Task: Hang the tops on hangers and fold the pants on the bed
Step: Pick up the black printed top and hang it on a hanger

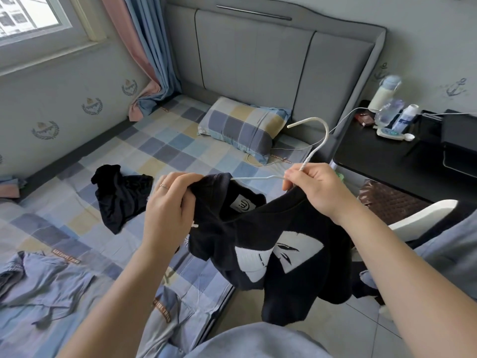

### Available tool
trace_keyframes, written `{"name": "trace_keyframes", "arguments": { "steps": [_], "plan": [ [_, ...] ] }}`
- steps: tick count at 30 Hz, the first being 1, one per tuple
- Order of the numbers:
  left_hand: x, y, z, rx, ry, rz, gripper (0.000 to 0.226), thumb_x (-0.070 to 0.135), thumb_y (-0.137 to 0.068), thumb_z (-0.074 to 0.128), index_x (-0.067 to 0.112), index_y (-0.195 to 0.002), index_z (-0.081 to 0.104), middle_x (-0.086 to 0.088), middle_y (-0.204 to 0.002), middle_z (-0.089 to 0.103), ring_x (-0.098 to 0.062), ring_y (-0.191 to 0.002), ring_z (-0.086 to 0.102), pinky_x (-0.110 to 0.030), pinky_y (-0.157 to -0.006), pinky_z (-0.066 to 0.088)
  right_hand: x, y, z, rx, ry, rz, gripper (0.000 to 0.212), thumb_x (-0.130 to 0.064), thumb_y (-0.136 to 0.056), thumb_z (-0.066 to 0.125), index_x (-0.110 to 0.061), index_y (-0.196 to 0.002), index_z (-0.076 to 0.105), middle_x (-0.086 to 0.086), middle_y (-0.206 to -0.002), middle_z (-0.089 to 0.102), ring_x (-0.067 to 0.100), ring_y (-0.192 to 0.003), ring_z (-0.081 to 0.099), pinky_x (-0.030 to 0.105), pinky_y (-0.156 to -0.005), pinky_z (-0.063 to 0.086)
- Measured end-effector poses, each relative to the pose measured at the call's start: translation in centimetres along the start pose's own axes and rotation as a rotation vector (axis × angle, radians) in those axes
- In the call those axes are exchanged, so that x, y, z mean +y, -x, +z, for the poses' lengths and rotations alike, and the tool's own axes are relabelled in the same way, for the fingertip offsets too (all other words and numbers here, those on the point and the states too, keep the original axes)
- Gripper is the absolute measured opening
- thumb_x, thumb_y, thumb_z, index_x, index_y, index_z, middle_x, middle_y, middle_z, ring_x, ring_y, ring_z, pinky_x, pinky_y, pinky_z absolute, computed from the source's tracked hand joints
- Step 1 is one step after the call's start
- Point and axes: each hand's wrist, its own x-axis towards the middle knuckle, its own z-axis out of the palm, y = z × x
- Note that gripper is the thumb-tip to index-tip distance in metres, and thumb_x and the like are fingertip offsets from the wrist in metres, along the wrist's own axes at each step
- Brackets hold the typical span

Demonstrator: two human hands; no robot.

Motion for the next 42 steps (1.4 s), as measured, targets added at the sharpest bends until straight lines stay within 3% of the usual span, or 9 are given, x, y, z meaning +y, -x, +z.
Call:
{"name": "trace_keyframes", "arguments": {
  "steps": [7,11,14,17,24,27,31,36,42],
  "plan": [
    [-0.1,0.7,0.2,-0.171,0.066,-0.023,0.030,0.001,-0.098,0.042,0.007,-0.116,0.065,-0.004,-0.104,0.068,-0.021,-0.090,0.063,-0.036,-0.078,0.054,1.6,1.2,-0.5,-0.180,0.105,0.085,0.043,-0.045,-0.098,0.054,-0.019,-0.067,0.066,0.035,-0.073,0.048,0.045,-0.069,0.048,0.053,-0.074,0.043],
    [0.3,1.0,-0.1,-0.235,0.060,-0.098,0.030,-0.003,-0.098,0.041,0.009,-0.112,0.065,-0.001,-0.098,0.068,-0.024,-0.085,0.063,-0.042,-0.073,0.054,1.8,1.6,-1.0,-0.332,0.209,0.133,0.048,-0.042,-0.101,0.055,-0.014,-0.063,0.046,0.001,-0.059,0.036,0.012,-0.056,0.037,0.022,-0.059,0.035],
    [1.0,0.0,-0.5,-0.294,0.115,-0.137,0.033,-0.005,-0.099,0.043,0.021,-0.112,0.059,0.014,-0.093,0.063,-0.003,-0.080,0.059,-0.022,-0.070,0.047,1.7,1.9,-0.4,-0.441,0.379,0.180,0.047,-0.040,-0.100,0.056,-0.017,-0.061,0.042,-0.009,-0.057,0.035,0.008,-0.056,0.039,0.032,-0.064,0.038],
    [1.3,-1.7,-0.7,-0.526,0.119,-0.142,0.030,0.003,-0.101,0.045,0.032,-0.107,0.053,0.020,-0.091,0.062,0.003,-0.077,0.060,-0.013,-0.065,0.043,0.8,2.0,0.7,-0.338,0.307,0.051,0.044,-0.035,-0.101,0.056,-0.021,-0.061,0.044,-0.005,-0.061,0.042,0.009,-0.058,0.044,0.033,-0.066,0.040],
    [0.1,-1.4,-0.3,-0.788,0.145,-0.306,0.029,0.018,-0.104,0.050,0.027,-0.129,0.062,0.013,-0.122,0.059,-0.010,-0.110,0.055,-0.024,-0.097,0.039,0.8,2.6,1.7,-0.100,0.204,-0.069,0.041,-0.037,-0.102,0.051,-0.018,-0.066,0.056,0.001,-0.064,0.052,0.017,-0.062,0.050,0.035,-0.068,0.043],
    [-0.8,0.4,0.1,-0.702,0.095,-0.329,0.042,0.020,-0.094,0.067,0.030,-0.133,0.055,0.010,-0.124,0.056,-0.010,-0.105,0.053,-0.027,-0.091,0.043,1.0,3.2,1.5,-0.051,0.149,-0.067,0.043,-0.046,-0.100,0.048,-0.023,-0.065,0.056,0.015,-0.061,0.051,0.031,-0.060,0.049,0.040,-0.063,0.043],
    [-2.1,1.9,0.7,-0.397,-0.003,-0.420,0.040,-0.003,-0.093,0.056,0.022,-0.124,0.054,-0.001,-0.118,0.059,-0.015,-0.095,0.053,-0.028,-0.079,0.042,0.7,3.5,1.3,-0.043,0.110,-0.041,0.043,-0.044,-0.101,0.049,-0.028,-0.061,0.053,0.023,-0.063,0.047,0.039,-0.061,0.045,0.041,-0.063,0.041],
    [-2.8,2.2,0.0,-0.194,0.021,-0.395,0.035,-0.008,-0.089,0.048,0.021,-0.108,0.050,-0.003,-0.096,0.063,-0.025,-0.083,0.061,-0.042,-0.071,0.054,1.1,3.5,1.0,-0.128,0.168,0.017,0.046,-0.033,-0.102,0.053,-0.019,-0.059,0.050,-0.006,-0.049,0.041,0.007,-0.048,0.038,0.017,-0.055,0.034],
    [-4.2,1.5,-0.8,-0.153,-0.101,-0.292,0.026,-0.010,-0.089,0.052,0.008,-0.098,0.068,-0.002,-0.099,0.060,-0.017,-0.082,0.050,-0.033,-0.071,0.042,0.1,3.6,1.5,-0.188,0.153,0.016,0.044,-0.030,-0.102,0.054,-0.015,-0.061,0.053,-0.001,-0.052,0.038,0.010,-0.049,0.036,0.021,-0.053,0.033]
  ]
}}
